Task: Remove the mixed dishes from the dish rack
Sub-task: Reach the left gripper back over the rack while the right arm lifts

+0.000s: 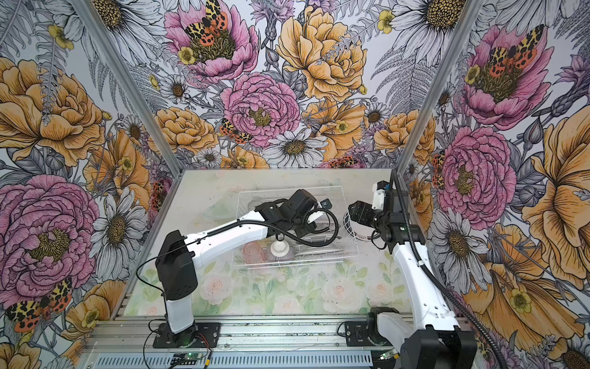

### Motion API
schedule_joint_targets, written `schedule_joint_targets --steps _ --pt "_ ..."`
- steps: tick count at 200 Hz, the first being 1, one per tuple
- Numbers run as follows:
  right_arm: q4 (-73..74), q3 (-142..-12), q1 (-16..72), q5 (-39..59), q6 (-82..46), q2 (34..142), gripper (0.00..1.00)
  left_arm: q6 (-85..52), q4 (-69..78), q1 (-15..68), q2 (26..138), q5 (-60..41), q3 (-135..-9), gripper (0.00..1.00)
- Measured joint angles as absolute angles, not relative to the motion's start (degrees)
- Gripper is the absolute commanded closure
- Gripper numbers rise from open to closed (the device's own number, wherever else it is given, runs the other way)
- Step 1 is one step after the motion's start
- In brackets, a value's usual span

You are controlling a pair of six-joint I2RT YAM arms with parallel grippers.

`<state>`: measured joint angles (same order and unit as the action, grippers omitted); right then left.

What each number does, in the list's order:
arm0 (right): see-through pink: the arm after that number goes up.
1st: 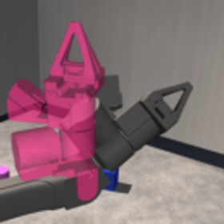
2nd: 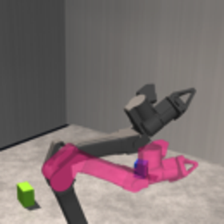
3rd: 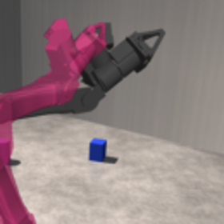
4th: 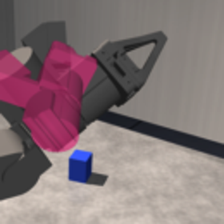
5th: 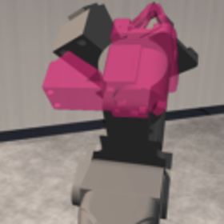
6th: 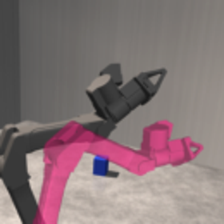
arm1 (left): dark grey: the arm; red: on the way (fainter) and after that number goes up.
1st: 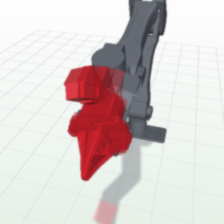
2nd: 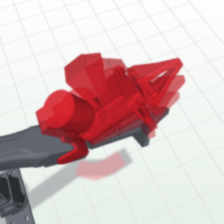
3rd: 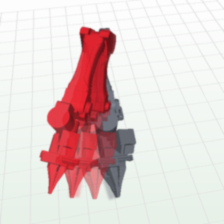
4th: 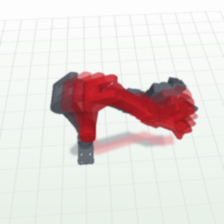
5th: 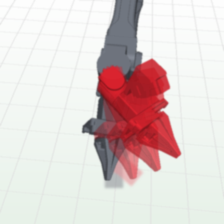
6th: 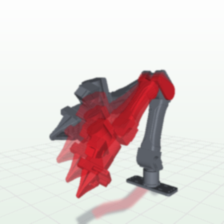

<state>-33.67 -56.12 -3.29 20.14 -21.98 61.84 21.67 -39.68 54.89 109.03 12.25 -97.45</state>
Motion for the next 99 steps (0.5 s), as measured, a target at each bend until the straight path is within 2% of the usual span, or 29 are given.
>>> schedule_joint_targets --steps 99 --pt "-33.7 -56.1 -3.3 20.1 -22.0 61.8 0.22 23.8 -41.1 52.2 113.0 5.2 -101.1 0.58"
